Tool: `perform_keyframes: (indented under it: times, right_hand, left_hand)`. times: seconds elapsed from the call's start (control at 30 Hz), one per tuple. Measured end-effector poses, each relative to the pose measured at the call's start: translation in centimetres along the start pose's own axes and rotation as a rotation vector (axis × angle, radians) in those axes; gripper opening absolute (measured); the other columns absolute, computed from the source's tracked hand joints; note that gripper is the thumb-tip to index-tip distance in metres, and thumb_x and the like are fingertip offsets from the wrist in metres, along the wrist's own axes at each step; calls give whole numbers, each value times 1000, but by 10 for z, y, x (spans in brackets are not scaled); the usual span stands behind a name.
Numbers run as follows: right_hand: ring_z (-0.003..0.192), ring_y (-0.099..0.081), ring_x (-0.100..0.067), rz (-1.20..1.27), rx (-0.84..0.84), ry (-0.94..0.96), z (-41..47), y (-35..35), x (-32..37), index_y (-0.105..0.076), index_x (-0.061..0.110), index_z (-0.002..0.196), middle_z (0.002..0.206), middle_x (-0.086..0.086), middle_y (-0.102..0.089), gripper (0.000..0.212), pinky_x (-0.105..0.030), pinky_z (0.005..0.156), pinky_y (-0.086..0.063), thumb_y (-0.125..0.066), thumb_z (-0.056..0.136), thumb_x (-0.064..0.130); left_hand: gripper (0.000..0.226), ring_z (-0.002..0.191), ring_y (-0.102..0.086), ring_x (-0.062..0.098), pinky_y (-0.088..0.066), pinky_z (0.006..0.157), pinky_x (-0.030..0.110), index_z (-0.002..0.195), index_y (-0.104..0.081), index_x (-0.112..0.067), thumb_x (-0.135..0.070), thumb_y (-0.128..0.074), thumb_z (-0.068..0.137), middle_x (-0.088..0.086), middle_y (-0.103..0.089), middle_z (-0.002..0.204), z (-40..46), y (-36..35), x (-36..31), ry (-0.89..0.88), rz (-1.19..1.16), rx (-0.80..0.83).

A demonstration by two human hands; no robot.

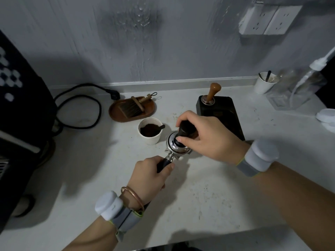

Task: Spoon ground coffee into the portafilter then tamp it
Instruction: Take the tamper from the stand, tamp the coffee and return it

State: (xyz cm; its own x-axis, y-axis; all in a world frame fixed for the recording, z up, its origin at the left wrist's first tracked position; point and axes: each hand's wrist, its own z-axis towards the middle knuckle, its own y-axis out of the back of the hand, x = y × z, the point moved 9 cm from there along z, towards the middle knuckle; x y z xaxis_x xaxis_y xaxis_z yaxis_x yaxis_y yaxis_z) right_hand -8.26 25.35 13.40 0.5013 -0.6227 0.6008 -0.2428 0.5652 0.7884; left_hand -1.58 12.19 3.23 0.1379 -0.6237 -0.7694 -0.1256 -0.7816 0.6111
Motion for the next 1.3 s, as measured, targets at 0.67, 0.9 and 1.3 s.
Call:
perform_keyframes:
  times: [0.67,0.9,1.3]
  right_hand:
    - [73,-64,-21,-180,-97,-40,-8,-52,24,-47,18,107,86,-1,-64,36,-38,66,-53,-72,84,28]
    - [67,-63,-21,-161,-113,-56,-8,-56,25,-49,17,103,79,-3,-66,35,-38,61,-53,-74,82,29]
    - [80,-63,-28,-281,-54,-24,-8,-67,39,-47,10,117,93,-9,-64,37,-35,67,-49,-62,91,31]
  left_hand:
    - [29,68,-67,27,-52,70,39,83,-62,-12,-38,-57,95,9,-70,71,-24,5,33,15,146,-15]
    - [28,66,-67,29,-53,68,40,85,-63,-11,-36,-56,95,9,-70,69,-27,-1,37,9,111,-27]
    - [27,66,-61,27,-31,54,25,86,-64,-13,-38,-57,94,5,-66,68,-31,2,33,-69,162,-131]
